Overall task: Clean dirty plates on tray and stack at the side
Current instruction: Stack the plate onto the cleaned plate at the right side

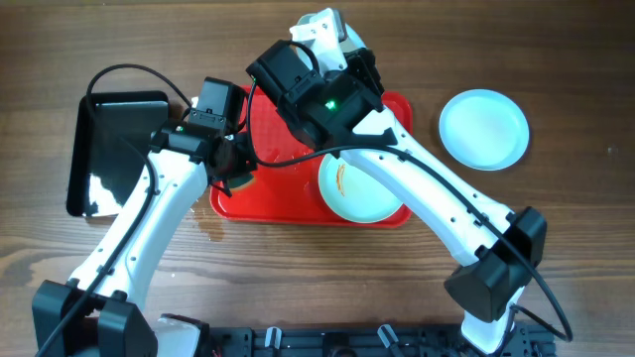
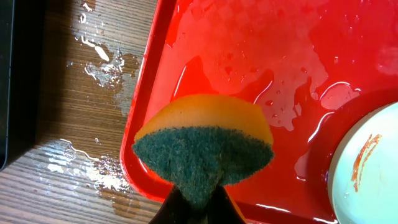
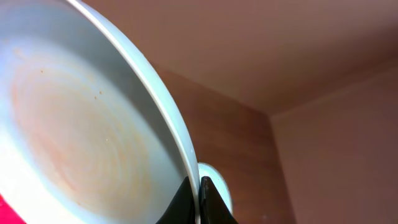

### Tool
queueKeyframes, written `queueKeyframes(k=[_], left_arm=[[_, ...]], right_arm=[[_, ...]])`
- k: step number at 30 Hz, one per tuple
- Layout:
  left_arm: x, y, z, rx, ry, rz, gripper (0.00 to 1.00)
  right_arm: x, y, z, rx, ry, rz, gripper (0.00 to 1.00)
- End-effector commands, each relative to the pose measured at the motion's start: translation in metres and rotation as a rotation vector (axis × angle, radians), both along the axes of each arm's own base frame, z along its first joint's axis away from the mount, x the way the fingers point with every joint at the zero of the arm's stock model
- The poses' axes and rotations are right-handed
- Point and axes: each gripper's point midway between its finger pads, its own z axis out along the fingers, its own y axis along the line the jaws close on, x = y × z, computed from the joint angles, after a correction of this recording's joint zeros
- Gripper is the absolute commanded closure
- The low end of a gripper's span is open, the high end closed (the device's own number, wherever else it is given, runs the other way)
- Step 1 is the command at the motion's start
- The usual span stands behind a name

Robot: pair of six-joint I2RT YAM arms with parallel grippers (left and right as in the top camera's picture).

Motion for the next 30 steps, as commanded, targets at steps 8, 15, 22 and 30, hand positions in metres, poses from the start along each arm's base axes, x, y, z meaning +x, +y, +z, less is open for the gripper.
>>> queueKeyframes(k=[8, 15, 22, 30], left_arm=[[0.0, -0.004, -0.003, -0.016, 0.011, 0.002, 0.96], [0.0, -0.004, -0.003, -0.016, 0.01, 0.002, 0.96], [0.0, -0.004, -0.003, -0.016, 0.01, 0.002, 0.96], [0.005, -0.01, -0.001, -0.05, -0.006, -0.007, 0.96]], right_arm=[[-0.008, -0.021, -0.066, 0.452, 0.369, -0.052, 0.96], [0.013, -0.093, -0.079, 0.869, 0.599, -0.033, 0.96], [0.015, -0.239, -0.103, 1.11, 0.529, -0.326, 0.96], [-0.01, -0.331, -0.173, 1.227, 0.423, -0.62, 0.96]])
